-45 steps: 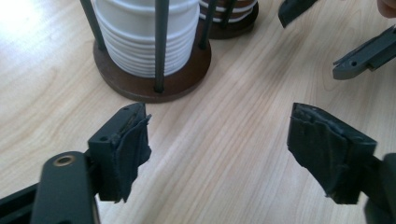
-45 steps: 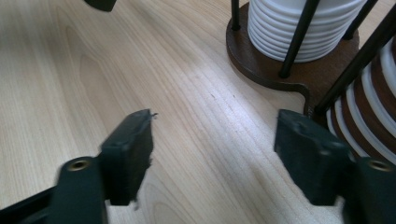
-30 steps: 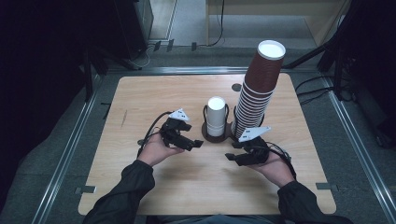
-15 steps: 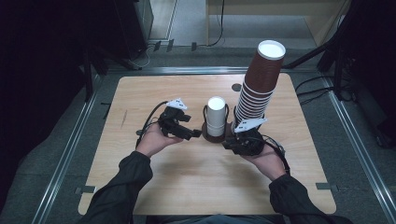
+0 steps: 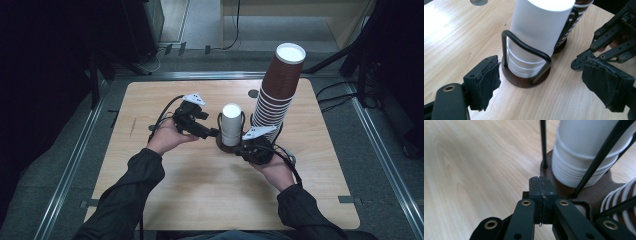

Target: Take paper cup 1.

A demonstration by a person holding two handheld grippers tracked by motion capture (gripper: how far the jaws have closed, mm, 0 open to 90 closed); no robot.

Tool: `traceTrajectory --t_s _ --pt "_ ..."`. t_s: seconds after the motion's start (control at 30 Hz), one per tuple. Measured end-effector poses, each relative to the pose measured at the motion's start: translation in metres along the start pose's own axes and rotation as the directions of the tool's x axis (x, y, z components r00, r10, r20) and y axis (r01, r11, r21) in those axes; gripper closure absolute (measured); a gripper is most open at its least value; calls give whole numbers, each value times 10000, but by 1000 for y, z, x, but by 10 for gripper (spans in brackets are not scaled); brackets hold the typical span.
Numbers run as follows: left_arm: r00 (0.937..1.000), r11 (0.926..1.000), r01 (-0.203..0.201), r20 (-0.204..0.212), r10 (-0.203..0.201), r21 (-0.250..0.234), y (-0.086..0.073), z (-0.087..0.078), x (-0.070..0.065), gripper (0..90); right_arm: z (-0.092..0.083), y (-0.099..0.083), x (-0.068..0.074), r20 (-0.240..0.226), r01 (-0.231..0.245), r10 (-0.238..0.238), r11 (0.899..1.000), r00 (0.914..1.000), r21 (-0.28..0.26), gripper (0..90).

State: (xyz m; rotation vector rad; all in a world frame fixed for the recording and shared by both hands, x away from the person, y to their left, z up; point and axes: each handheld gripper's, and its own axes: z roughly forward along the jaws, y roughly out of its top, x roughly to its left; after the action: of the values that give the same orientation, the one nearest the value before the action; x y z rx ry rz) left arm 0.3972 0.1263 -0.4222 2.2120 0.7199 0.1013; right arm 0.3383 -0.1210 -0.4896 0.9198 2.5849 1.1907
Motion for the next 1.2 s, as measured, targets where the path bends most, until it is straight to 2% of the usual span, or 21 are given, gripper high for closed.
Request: traceTrajectory --t_s 0.03,0.07,0.1,0.27,0.4,0.5,0.63,0.77,0.93,1.0,1.13,1.2 --pt "10000 10000 -35 -42 35 25 4 0 1 146 1 1 0 21 -111 111 9999 9999 -62 879" --pt "10000 10000 -16 15 16 7 6 1 2 146 2 2 -1 -119 -423 420 9988 9990 -259 871" --pt "10000 10000 -44 29 44 -2 9 1 2 146 4 3 -1 96 -451 454 9987 9989 -257 874" --pt "9990 9992 -409 163 409 21 24 4 1 146 11 7 5 867 -338 367 9988 9956 -341 894" --pt "9980 9979 -633 20 633 129 31 8 -2 145 17 8 6 821 -308 319 9994 9961 -149 894" --pt "9976 9976 -676 141 674 165 37 14 0 145 22 11 5 1139 -239 250 9997 9932 -111 894" --pt "9973 9971 -720 136 716 241 43 20 0 145 26 13 3 1361 -389 416 9990 9898 -224 894" --pt "9955 9950 -935 181 929 357 48 25 -1 146 28 15 3 1693 -431 477 9986 9844 -310 894" --pt "9957 9953 -879 317 867 398 52 31 0 155 29 15 0 1657 -559 604 9979 9843 -314 894" --pt "9935 9922 -1114 300 1098 552 53 35 -1 160 30 15 2 1622 -512 548 9983 9852 -261 894" --pt "9933 9923 -1140 247 1129 481 55 37 -1 173 31 16 2 1717 -447 509 9982 9838 -398 894" --pt "9915 9912 -1276 292 1266 357 56 36 0 253 32 15 1 1691 -444 501 9983 9843 -374 894"
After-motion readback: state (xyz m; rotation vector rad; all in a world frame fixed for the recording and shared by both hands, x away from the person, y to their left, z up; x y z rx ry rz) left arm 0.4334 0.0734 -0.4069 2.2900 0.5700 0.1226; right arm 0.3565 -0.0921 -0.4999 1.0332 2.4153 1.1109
